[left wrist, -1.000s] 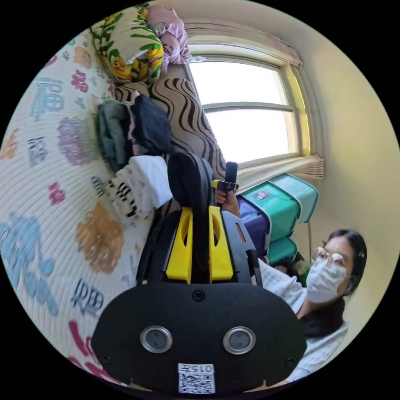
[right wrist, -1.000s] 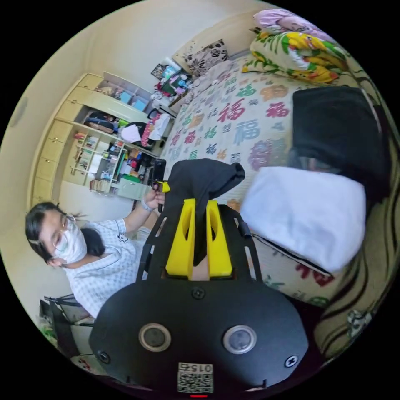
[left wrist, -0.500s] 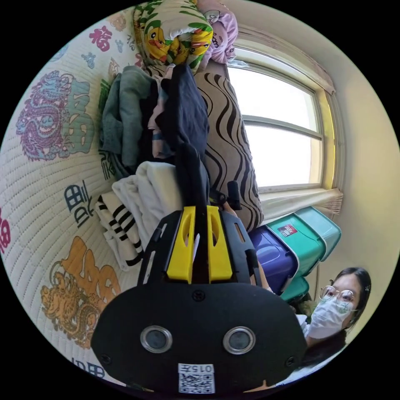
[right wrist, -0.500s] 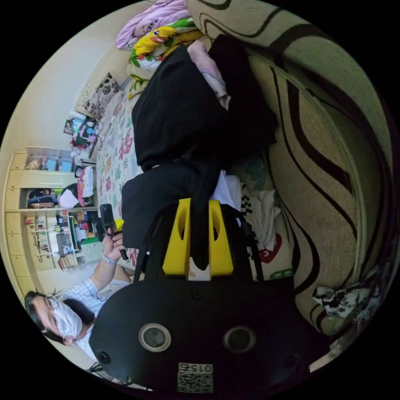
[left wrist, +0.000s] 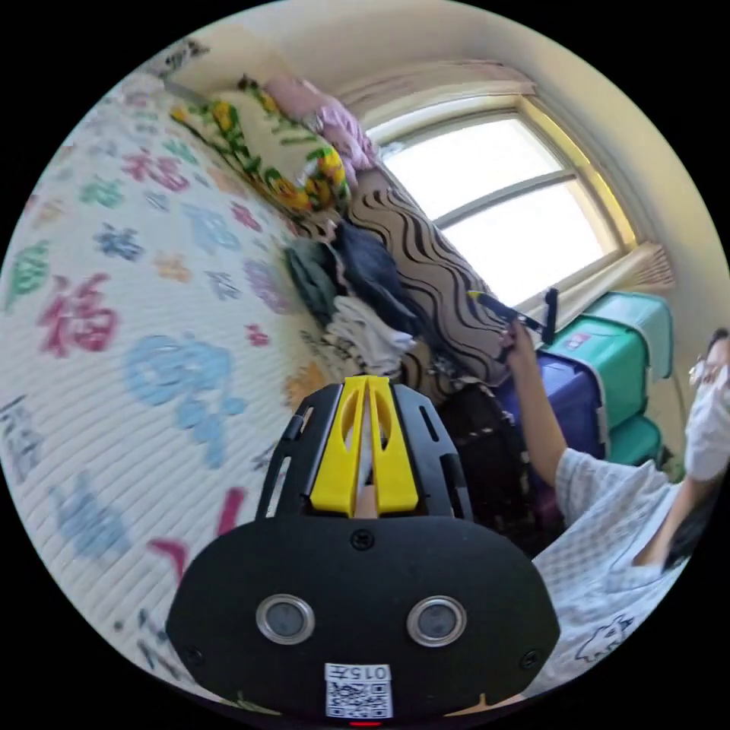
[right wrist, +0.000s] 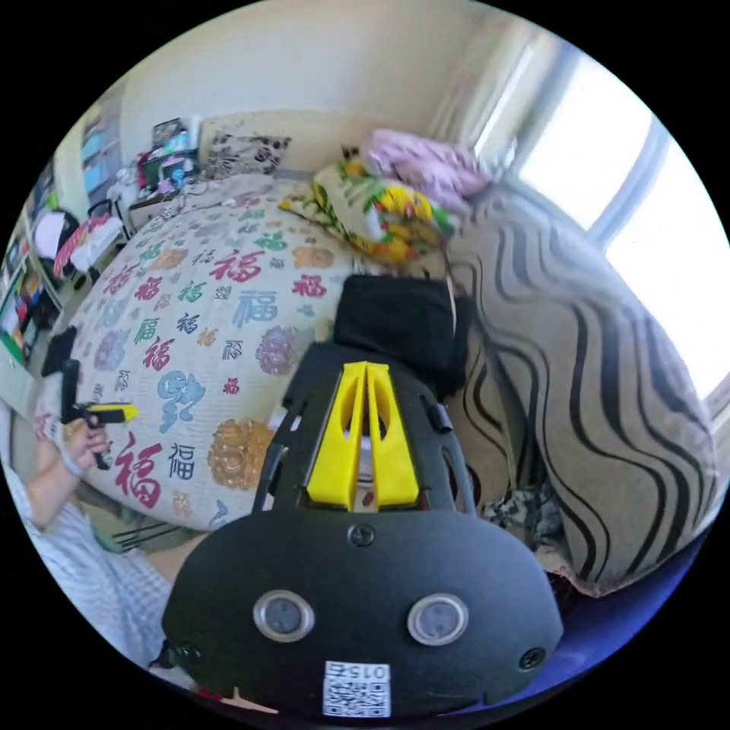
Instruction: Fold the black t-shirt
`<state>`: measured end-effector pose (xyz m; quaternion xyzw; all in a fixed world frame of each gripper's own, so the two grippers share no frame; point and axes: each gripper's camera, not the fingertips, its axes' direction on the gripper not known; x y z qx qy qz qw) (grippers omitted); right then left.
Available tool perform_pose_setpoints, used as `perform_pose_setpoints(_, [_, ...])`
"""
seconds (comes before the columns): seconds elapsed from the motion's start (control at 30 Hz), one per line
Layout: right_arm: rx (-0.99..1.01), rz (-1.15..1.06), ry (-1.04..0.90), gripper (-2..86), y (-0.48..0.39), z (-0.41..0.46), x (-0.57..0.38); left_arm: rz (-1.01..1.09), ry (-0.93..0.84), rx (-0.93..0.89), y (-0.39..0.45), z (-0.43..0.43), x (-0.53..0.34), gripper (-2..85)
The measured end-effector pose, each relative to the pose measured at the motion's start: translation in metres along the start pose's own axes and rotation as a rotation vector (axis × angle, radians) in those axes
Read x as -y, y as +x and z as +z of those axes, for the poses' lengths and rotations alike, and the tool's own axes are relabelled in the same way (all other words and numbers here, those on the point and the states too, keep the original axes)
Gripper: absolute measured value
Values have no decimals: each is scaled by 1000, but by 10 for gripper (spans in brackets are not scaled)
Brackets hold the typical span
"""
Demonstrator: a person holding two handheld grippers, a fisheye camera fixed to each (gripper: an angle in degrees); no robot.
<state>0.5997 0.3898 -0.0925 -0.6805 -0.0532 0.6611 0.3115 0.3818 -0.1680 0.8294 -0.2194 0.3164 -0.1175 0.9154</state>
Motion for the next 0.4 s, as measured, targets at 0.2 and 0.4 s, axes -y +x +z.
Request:
perform_pose_setpoints(0.2, [-121, -105, 474, -9, -265, 4, -74, 31, 369, 538, 6, -220, -125, 39])
perform_pose_setpoints(0.4, [378, -364, 341, -9, -499, 54, -90, -121, 785, 862, -7, -373, -237, 114])
